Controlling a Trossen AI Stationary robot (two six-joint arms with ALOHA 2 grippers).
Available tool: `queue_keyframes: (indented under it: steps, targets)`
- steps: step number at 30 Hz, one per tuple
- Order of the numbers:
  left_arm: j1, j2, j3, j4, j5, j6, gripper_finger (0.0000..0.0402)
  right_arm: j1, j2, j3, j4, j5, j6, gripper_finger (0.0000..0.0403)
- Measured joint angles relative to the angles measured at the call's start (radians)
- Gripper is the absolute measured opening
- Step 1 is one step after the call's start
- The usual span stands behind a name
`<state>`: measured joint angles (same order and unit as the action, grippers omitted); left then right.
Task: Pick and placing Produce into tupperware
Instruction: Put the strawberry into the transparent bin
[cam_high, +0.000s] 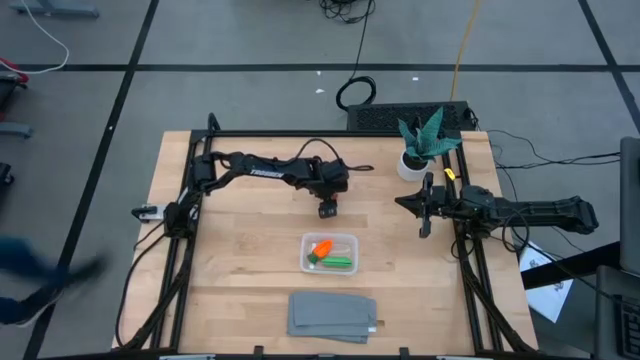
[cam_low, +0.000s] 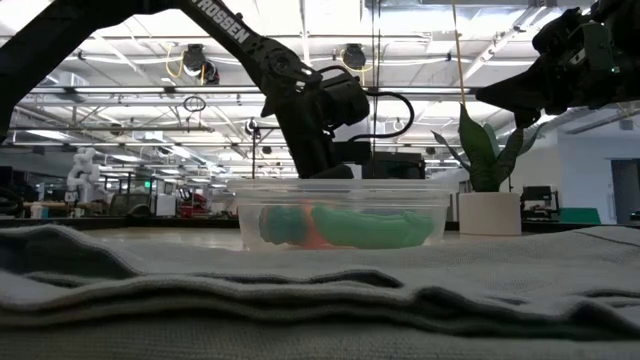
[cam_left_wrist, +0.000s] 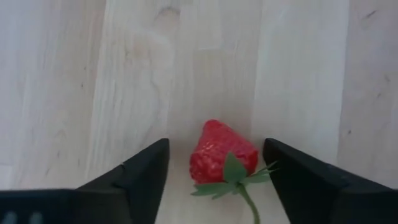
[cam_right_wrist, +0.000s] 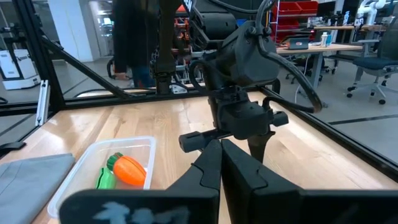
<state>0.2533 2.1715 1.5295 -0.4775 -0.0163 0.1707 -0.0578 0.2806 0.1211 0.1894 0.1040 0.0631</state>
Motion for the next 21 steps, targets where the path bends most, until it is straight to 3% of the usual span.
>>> queue_keyframes:
  steps: [12,17,21]
  targets:
    - [-0.001,0.002,0.000,0.008,0.001,0.008,0.0154,0.000,0.000,0.000,0.000,0.000,0.000,0.0000]
    - [0.000,0.002,0.000,0.010,-0.011,0.009,0.0141,0.000,0.000,0.000,0.000,0.000,0.000,0.0000]
    - [0.000,0.002,0.000,0.009,-0.012,0.014,0.0154,0.000,0.000,0.000,0.000,0.000,0.000,0.0000]
